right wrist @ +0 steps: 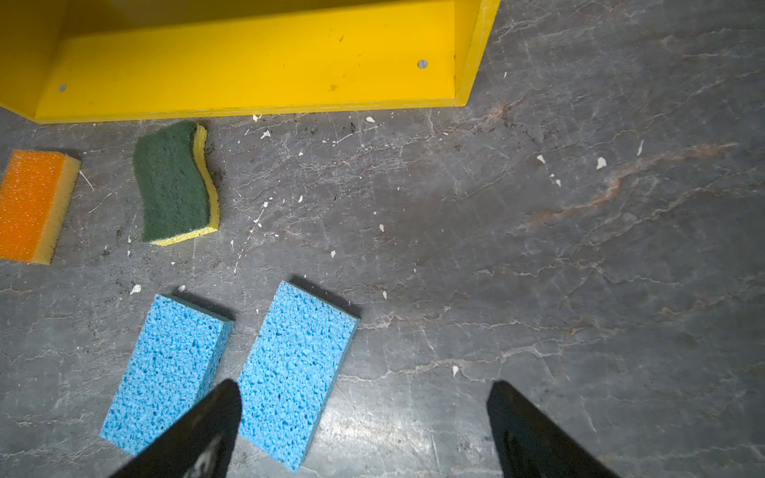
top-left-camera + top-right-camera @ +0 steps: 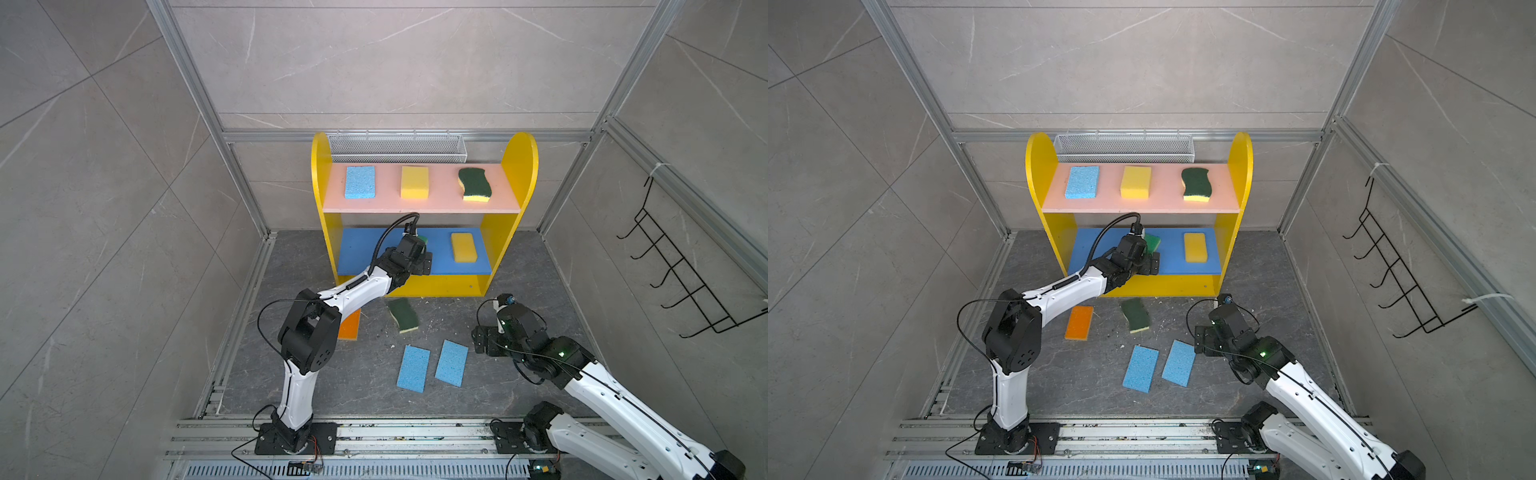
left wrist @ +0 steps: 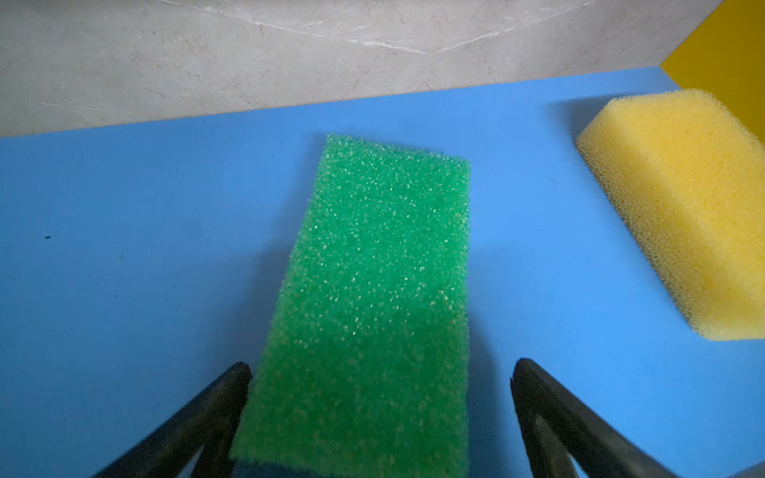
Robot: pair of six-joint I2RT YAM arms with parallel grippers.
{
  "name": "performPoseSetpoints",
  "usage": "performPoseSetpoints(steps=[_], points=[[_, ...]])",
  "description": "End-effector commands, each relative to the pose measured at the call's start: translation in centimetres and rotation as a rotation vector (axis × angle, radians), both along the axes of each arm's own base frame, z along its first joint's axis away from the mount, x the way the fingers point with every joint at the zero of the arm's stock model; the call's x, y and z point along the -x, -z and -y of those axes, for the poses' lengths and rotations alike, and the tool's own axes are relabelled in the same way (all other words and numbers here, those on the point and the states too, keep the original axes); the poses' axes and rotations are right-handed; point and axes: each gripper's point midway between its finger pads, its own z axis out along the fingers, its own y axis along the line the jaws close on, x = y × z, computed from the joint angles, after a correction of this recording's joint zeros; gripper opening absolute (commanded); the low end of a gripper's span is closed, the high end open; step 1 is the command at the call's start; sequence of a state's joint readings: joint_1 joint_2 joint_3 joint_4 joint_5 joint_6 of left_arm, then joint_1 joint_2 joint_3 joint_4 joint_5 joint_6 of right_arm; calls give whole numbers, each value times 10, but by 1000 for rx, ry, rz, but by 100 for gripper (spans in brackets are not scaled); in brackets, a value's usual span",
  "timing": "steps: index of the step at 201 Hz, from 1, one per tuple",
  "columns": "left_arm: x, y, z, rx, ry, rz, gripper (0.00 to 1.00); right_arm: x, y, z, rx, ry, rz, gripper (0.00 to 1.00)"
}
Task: Arrange cleaning sponges on a shelf
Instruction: Move the cleaning sponge to the shelf.
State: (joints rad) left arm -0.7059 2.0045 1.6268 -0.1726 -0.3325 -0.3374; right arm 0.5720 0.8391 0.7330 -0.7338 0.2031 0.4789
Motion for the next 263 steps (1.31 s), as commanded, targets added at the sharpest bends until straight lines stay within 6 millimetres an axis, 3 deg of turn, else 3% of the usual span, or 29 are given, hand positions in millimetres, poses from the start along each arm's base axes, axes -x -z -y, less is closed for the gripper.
performPoseSetpoints(steps=[1,46,83,135,199,263], points=[[-9,-9,-3,15,-40,21,94,0,-9,4,9,8,21,95],[0,-3,2,-29,-40,36,85,3,-11,5,6,9,26,95],[10,-2,4,-50,-112,46,85,7,-13,9,3,15,35,95],[10,15,6,-21,-204,-11,87,12,-15,13,-2,18,46,95],[9,5,-11,-30,-243,-2,89,13,-17,14,-6,15,52,95],[19,-1,-3,-7,-159,-3,91,13,-20,13,-7,14,53,95]])
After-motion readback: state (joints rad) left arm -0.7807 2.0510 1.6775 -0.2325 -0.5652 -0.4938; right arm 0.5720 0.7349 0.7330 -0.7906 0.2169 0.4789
